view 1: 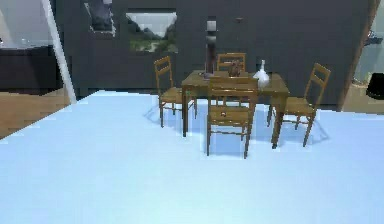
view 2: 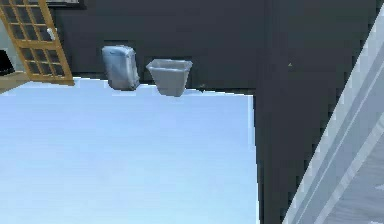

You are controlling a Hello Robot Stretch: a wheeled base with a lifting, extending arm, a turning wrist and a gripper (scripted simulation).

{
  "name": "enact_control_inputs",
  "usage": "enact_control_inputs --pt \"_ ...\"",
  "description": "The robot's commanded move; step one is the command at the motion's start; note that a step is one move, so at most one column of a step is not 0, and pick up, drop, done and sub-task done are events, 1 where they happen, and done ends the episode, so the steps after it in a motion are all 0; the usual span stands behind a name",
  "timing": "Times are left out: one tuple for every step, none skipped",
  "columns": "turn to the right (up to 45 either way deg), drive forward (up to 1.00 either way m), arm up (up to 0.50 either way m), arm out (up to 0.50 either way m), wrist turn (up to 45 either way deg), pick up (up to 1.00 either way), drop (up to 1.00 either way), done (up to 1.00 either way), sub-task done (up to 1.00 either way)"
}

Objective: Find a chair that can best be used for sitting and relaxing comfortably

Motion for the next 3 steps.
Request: enact_control_inputs --pt "0.0 1.0 0.0 0.0 0.0 0.0 0.0 0.0 0.0" --pt "-6.0 0.0 0.0 0.0 0.0 0.0 0.0 0.0 0.0" --pt "0.0 0.05 0.0 0.0 0.0 0.0 0.0 0.0 0.0"
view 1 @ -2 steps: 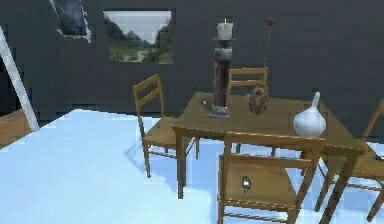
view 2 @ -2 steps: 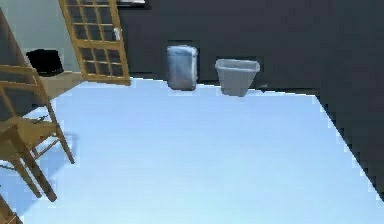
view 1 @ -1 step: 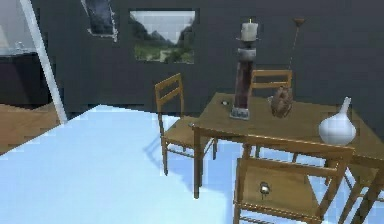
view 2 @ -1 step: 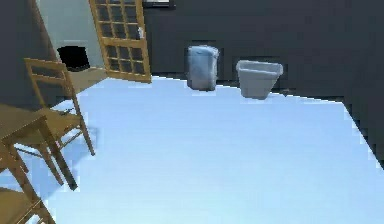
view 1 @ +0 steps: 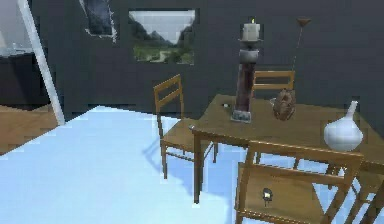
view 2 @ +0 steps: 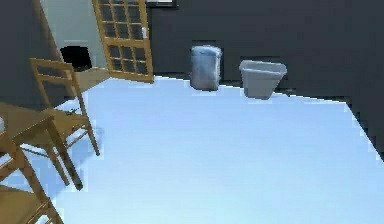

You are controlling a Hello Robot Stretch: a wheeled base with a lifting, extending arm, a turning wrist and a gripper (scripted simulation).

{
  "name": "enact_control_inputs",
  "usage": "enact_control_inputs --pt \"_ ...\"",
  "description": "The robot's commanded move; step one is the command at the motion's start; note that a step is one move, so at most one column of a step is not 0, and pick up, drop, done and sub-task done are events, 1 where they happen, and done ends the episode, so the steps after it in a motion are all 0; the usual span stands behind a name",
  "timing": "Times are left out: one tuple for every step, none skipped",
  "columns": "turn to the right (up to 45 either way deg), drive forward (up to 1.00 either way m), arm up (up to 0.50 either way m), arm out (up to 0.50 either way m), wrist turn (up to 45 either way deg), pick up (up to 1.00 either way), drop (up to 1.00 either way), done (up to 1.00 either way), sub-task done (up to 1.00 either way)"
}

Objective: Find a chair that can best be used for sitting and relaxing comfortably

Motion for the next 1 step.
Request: enact_control_inputs --pt "0.0 0.0 0.0 0.0 0.0 0.0 0.0 1.0 0.0"
